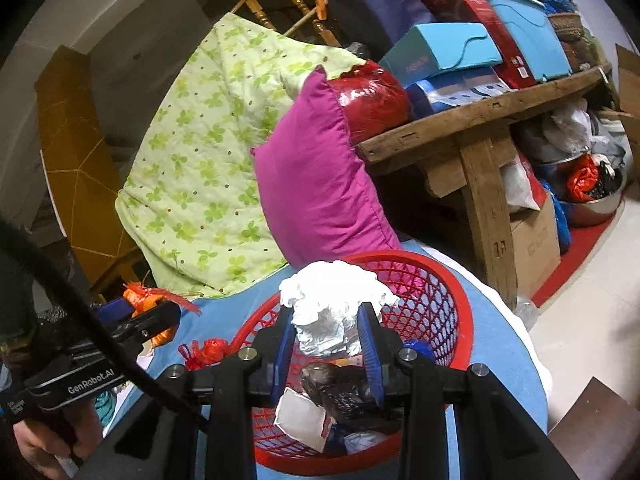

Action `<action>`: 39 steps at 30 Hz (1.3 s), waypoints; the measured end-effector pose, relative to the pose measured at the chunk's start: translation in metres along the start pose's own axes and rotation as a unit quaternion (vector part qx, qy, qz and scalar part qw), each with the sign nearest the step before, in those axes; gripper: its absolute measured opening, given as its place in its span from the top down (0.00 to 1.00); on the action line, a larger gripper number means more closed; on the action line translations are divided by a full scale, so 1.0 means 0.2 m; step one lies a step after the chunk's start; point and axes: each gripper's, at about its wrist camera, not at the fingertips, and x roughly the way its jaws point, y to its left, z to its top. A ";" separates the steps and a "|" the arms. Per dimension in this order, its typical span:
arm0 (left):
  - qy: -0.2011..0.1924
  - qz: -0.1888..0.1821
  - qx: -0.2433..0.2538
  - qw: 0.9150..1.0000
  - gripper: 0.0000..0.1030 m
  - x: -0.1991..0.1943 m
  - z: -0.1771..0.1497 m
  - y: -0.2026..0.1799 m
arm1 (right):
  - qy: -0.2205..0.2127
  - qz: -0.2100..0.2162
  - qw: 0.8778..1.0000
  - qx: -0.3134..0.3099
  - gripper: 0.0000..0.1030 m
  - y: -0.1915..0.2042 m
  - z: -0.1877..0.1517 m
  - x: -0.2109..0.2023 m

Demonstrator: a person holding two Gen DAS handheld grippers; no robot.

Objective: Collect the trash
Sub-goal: 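Carry the tissue and orange package over the red basket and open both tools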

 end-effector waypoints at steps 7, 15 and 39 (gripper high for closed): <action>0.011 -0.007 0.004 1.000 0.33 0.05 -0.02 -0.04 | -0.002 -0.011 1.000 0.010 0.66 -0.05 0.00 0.00; 0.016 -0.017 -0.002 1.000 0.33 0.09 -0.02 -0.05 | 0.000 -0.009 1.000 -0.004 0.66 -0.02 0.00 0.01; 0.015 -0.103 -0.055 0.993 0.31 0.20 -0.08 -0.02 | -0.002 0.005 0.999 0.052 0.33 -0.08 0.01 0.04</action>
